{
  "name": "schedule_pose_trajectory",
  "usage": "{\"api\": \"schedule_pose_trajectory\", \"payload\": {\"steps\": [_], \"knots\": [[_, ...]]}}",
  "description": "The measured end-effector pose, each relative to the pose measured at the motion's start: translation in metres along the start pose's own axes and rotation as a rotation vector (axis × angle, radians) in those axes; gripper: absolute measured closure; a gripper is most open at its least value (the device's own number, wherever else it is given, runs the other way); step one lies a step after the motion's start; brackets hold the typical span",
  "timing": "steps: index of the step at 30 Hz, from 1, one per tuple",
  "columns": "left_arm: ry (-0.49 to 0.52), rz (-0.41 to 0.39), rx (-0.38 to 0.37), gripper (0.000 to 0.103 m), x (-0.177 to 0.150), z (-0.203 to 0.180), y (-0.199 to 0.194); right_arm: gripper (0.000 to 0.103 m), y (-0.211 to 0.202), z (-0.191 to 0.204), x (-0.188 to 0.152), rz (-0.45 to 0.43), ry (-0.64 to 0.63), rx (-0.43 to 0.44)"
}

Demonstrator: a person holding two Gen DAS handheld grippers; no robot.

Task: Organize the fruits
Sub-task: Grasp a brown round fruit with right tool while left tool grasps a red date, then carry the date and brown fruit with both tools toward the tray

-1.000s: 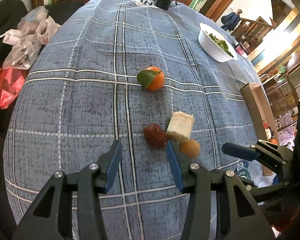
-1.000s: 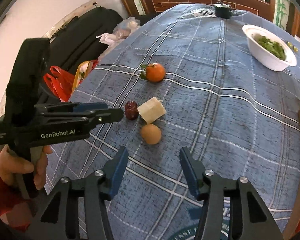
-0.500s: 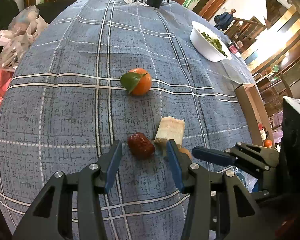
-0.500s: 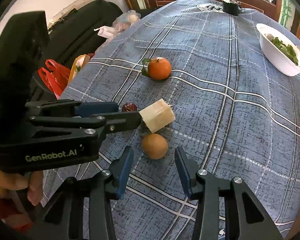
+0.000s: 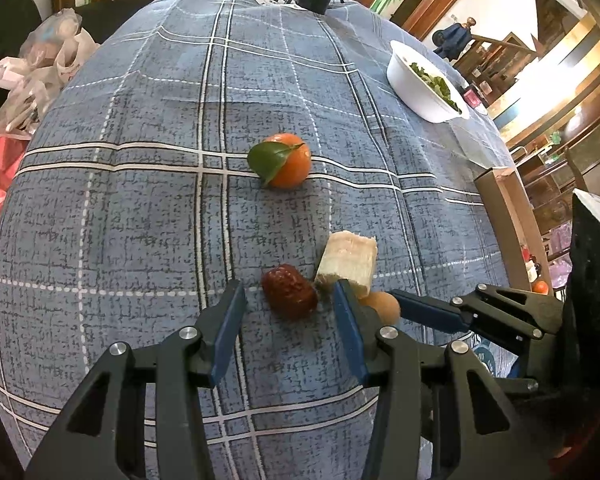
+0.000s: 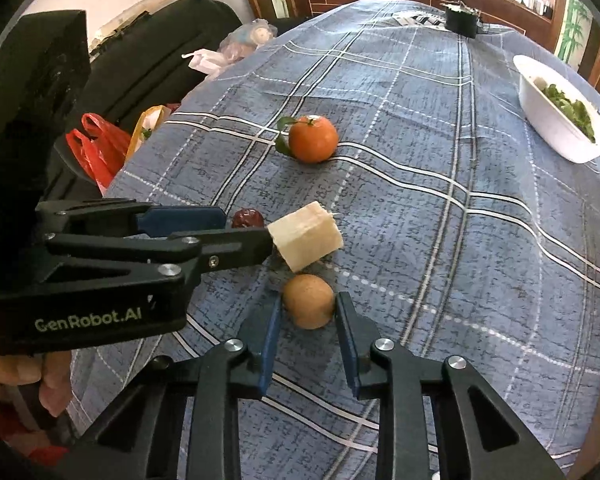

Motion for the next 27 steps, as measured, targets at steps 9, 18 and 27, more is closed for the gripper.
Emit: {"api": "schedule_pose_trajectory", "payload": {"steps": [9, 18, 27], "knots": [[-0.011, -0.018, -0.035, 0.061, 0.004, -0.009, 0.004, 0.076, -0.017, -0.014, -0.001, -0.026, 0.051, 0.004], [0.041, -0.027, 0.002, 0.076, 0.001, -0.006, 0.004, 0.076, -0.029, -0.017, -0.003, -0.044, 0.053, 0.001], [0.227, -0.013, 0.17, 0.08, -0.002, -0.023, 0.011, 0.076, -0.034, -0.02, -0.004, -0.051, 0.062, -0.005]]}}
Point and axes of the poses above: each gripper's, at about its wrist camera, not at the fingertips, and y roughly the way its jaws point, z to its left, x to its top, the point moved 10 cm from there along y, roughly the way its jaws point, and after that the axes turned 5 degrees about -z, right-handed, at the moved point
